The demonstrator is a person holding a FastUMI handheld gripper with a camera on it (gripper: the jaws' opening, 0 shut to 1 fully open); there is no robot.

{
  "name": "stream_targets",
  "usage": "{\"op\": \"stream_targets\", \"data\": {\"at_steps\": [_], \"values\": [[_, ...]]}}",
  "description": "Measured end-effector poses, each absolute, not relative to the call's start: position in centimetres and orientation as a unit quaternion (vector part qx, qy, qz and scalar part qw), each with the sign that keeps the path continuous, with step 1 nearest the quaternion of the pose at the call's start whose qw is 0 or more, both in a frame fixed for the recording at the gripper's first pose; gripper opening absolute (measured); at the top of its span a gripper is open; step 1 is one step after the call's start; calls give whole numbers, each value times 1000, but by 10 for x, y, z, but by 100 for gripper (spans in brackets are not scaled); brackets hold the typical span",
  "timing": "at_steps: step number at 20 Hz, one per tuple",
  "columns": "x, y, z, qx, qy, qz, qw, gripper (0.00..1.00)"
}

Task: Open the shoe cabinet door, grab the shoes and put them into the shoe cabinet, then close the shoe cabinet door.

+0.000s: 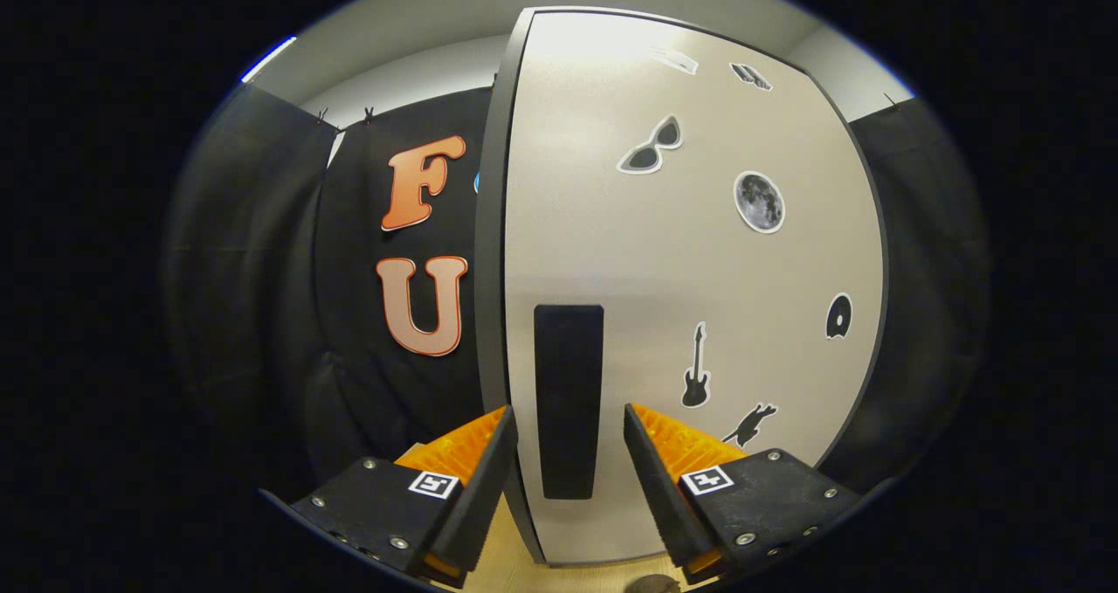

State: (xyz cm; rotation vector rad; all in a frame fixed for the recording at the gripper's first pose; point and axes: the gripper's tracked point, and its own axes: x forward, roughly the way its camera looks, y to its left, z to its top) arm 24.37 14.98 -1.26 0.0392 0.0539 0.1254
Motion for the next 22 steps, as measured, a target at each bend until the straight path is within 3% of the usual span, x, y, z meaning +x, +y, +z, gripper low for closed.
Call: {"op": "stream_targets", "data": {"at_steps": [3, 5, 11, 22], "values": [[245, 150, -11, 13, 20, 60, 998, 49], [246, 150, -12, 21, 24, 62, 998, 38], [233, 145, -10, 34, 32, 66, 997, 31], [180, 116, -4, 57, 34, 47, 997, 28]]}}
